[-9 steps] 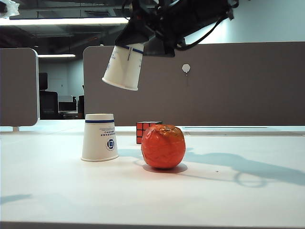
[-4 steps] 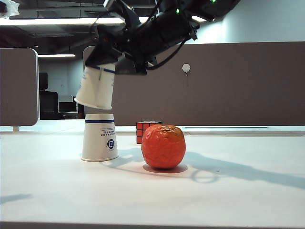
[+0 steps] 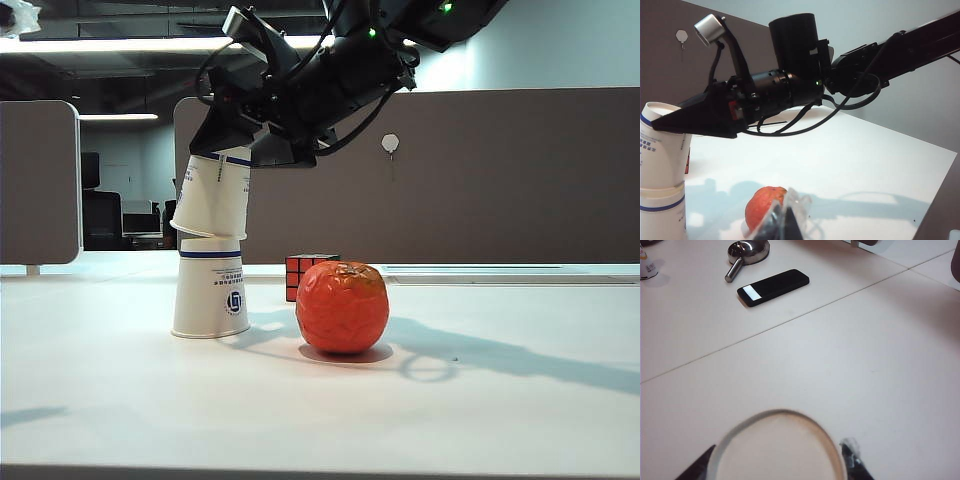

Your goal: Carefully pick up the cup on the right and stack it on top of the cup on the left.

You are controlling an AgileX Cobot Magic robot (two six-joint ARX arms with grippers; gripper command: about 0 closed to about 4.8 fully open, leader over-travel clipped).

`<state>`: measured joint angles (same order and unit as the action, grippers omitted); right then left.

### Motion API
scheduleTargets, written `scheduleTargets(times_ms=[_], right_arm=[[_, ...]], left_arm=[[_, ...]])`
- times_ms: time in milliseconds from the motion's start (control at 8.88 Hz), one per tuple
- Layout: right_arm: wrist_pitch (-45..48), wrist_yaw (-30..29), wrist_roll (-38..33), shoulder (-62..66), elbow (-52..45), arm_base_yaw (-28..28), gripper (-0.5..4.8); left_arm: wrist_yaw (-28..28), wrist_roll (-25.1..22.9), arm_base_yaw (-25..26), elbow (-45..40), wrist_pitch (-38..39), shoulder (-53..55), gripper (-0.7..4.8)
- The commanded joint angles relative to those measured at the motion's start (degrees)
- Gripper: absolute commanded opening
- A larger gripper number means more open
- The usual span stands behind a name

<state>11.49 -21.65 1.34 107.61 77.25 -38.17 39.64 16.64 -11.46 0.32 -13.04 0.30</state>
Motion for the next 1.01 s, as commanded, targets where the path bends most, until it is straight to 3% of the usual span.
scheduleTargets(times_ms=[113, 563, 788, 1014], right_arm=[[-0.4, 0.5, -0.3, -2.1, 0.3, 1.4, 2.82], [-2.8, -0.5, -0.3, 1.4, 0.2, 0.4, 2.82], [-2.5, -4.1, -1.7, 1.3, 0.3, -0.4, 2.83], [-13.3, 2.0, -2.3, 2.4, 0.2, -1.2, 2.82]], left_arm=[[0.0, 0.3, 0.0, 0.1, -0.7, 0.0, -0.02], [0.0, 0.3, 0.0, 0.1, -0.8, 0.0, -0.02], [0.0, 0.3, 0.0, 0.1, -0.8, 0.0, -0.02], [0.0, 0.3, 0.0, 0.1, -0.8, 0.0, -0.02]])
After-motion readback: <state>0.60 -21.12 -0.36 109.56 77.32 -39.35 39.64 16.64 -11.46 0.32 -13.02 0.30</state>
